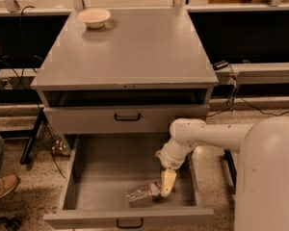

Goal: Pick water bottle from middle drawer and place on counter

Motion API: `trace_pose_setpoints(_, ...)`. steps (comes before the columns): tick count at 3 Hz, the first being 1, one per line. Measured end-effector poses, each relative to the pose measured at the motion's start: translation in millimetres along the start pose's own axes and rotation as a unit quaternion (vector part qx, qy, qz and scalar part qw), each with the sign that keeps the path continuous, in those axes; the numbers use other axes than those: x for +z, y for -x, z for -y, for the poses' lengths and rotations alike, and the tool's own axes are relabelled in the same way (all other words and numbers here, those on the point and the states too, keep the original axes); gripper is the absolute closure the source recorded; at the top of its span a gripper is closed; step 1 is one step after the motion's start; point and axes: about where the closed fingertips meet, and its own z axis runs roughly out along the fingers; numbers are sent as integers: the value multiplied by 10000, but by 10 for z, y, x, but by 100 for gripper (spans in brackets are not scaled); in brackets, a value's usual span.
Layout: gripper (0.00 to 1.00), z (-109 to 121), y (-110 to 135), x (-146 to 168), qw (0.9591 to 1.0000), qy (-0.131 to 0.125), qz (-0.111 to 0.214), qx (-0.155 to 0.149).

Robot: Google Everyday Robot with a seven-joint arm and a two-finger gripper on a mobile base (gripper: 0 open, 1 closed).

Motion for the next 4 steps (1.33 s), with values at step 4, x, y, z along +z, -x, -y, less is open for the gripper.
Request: trace_pose_setpoints(4,0,-155,174,816,9962,301,535,-618)
